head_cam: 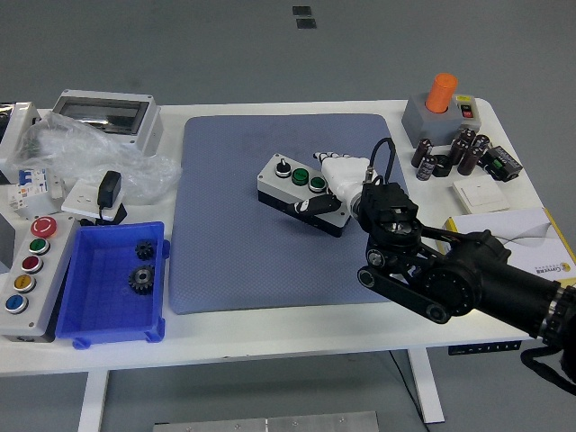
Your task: Pick up the button,place it on the desk,press the button,press the button
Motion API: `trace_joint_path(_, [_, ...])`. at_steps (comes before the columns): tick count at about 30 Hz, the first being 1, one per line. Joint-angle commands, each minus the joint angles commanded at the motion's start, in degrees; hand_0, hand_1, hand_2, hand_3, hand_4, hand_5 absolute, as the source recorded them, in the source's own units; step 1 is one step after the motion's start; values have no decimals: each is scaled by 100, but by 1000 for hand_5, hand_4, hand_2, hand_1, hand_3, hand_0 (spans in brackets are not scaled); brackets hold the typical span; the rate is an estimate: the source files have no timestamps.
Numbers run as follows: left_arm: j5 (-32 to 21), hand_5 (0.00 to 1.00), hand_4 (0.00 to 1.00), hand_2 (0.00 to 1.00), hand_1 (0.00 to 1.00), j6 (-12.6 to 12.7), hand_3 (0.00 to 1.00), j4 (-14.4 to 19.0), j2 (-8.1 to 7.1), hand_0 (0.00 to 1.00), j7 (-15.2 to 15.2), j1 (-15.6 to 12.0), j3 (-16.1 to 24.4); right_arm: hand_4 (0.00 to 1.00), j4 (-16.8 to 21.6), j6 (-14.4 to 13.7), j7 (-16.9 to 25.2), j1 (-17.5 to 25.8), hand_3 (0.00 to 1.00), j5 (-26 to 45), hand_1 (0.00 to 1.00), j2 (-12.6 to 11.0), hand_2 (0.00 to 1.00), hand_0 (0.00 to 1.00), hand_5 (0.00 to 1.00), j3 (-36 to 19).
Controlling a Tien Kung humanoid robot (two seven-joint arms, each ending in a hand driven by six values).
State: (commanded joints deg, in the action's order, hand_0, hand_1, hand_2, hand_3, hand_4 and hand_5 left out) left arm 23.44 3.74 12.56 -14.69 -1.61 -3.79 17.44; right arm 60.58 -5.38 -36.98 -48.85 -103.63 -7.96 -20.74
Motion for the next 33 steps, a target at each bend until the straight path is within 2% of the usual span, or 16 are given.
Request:
trace_joint_path(1, [0, 330, 760, 605, 652, 0, 630, 0, -2, 598, 0, 1, -2, 998, -20, -8, 0, -11, 998, 15, 822, 8, 877, 680, 701, 22])
trace_joint_path(2, [0, 333, 761, 605, 653, 0, 630, 0, -3, 598, 0, 1, -3, 998, -32, -13, 0, -17, 998, 24, 688, 13, 760, 407, 621, 36])
trace_joint_path(7, [-5, 333, 761, 605, 653, -1, 630, -1, -6, 598, -1, 5, -12, 998, -153, -126, 0, -85, 998, 65, 688, 67, 760, 407, 621, 175])
trace_joint_path(8, [-1, 333, 759, 605, 653, -2, 630, -1, -5, 598, -1, 8, -10, 998, -173, -151, 0, -98, 998, 73, 589, 75, 677, 261, 498, 209])
trace_joint_path(14, [-1, 333, 759, 605, 653, -5, 630, -3, -10, 598, -4, 18, -20, 998, -240, -247, 0, -136, 998, 82, 589, 107, 677, 261, 498, 375])
trace_joint_path(15, [-2, 334, 759, 605, 652, -4, 630, -4, -14, 598, -3, 20, -22, 998, -248, -265, 0, -140, 947, 81, 545, 112, 641, 234, 477, 400])
trace_joint_path(20, [-1, 334, 759, 605, 652, -3, 630, -4, -30, 598, 2, 32, -27, 998, -280, -338, 0, -158, 947, 64, 545, 130, 641, 234, 477, 508])
trace_joint_path(21, [0, 334, 758, 605, 653, -3, 630, -3, -32, 597, 3, 32, -27, 816, -279, -350, 0, -159, 675, 58, 430, 130, 501, 164, 261, 518])
trace_joint_path(26, [16, 334, 758, 605, 653, -1, 630, -1, -37, 597, 6, 30, -14, 816, -241, -400, 0, -174, 675, 22, 430, 124, 501, 164, 261, 583])
trace_joint_path(27, [22, 334, 756, 605, 653, -1, 629, 0, -37, 597, 7, 30, -8, 696, -233, -404, 0, -176, 425, 19, 403, 123, 408, 172, 197, 597])
trace_joint_path(31, [43, 334, 756, 605, 653, 3, 629, 2, -35, 597, 10, 31, 15, 696, -202, -443, 0, -181, 425, 3, 403, 120, 408, 172, 197, 645])
trace_joint_path(32, [48, 332, 754, 605, 652, 4, 629, 3, -33, 597, 10, 30, 21, 669, -196, -457, 0, -182, 330, -3, 401, 120, 370, 187, 131, 652])
trace_joint_path(33, [54, 332, 754, 605, 652, 5, 629, 3, -32, 597, 10, 30, 27, 669, -191, -467, 0, -185, 330, -4, 401, 119, 370, 187, 131, 660])
